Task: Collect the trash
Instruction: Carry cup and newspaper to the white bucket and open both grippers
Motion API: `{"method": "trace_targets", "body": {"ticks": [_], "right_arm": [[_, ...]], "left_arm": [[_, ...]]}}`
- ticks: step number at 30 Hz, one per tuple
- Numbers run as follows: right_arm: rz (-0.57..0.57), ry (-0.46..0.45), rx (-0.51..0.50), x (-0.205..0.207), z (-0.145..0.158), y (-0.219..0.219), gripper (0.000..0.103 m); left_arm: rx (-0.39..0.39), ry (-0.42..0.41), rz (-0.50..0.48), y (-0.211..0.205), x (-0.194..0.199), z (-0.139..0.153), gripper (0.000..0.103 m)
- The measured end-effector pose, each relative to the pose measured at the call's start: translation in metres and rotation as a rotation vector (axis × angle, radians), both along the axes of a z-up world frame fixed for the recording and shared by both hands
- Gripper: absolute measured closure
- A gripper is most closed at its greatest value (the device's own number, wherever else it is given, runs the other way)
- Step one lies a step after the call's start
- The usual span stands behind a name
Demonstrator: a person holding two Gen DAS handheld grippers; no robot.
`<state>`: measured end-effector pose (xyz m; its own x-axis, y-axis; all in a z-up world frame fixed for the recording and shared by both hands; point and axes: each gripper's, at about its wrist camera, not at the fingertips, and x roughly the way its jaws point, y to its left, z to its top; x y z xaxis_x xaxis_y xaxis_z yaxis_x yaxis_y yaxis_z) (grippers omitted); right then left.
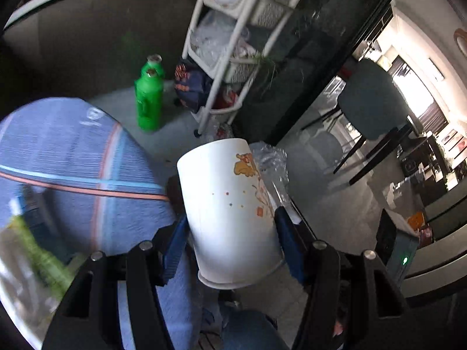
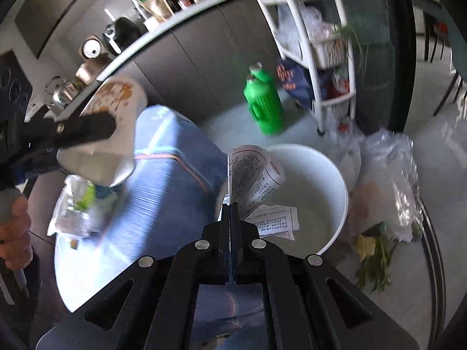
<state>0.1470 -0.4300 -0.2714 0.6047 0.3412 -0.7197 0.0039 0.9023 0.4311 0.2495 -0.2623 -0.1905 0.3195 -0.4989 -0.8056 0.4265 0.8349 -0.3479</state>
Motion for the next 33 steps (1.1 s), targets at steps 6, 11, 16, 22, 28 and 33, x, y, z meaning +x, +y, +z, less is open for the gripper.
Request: {"method": "trace_targets", "body": {"ticks": [6, 11, 16, 22, 28, 33], "right_arm": [[-0.010, 0.065, 0.031, 0.021, -0.047, -0.018, 0.102], [0.019, 0.093, 0.021, 0.034, -0.067, -0.022, 0.075], [0.067, 0.036, -0.040, 0.029, -0.059, -0.015, 0.025], [0.089, -0.003, -0.057, 0.017, -0.039, -0.008, 0.009], [0.105, -0.074, -0.089, -0.001, 0.001, 0.006, 0.009], [0.100, -0.137, -0.120, -0.017, 0.042, 0.023, 0.009]], "left_arm": [[0.039, 0.064, -0.026, -0.034, 0.031, -0.051, 0.041], [0.079, 0.040, -0.039, -0.053, 0.041, -0.071, 0.023], [0.070, -0.034, -0.014, -0.050, 0.033, -0.054, 0.004], [0.067, -0.064, 0.038, -0.042, 0.026, -0.032, 0.004], [0.077, -0.144, 0.062, -0.022, -0.003, 0.010, 0.004], [0.086, -0.212, 0.140, 0.018, -0.045, 0.051, 0.004]]}}
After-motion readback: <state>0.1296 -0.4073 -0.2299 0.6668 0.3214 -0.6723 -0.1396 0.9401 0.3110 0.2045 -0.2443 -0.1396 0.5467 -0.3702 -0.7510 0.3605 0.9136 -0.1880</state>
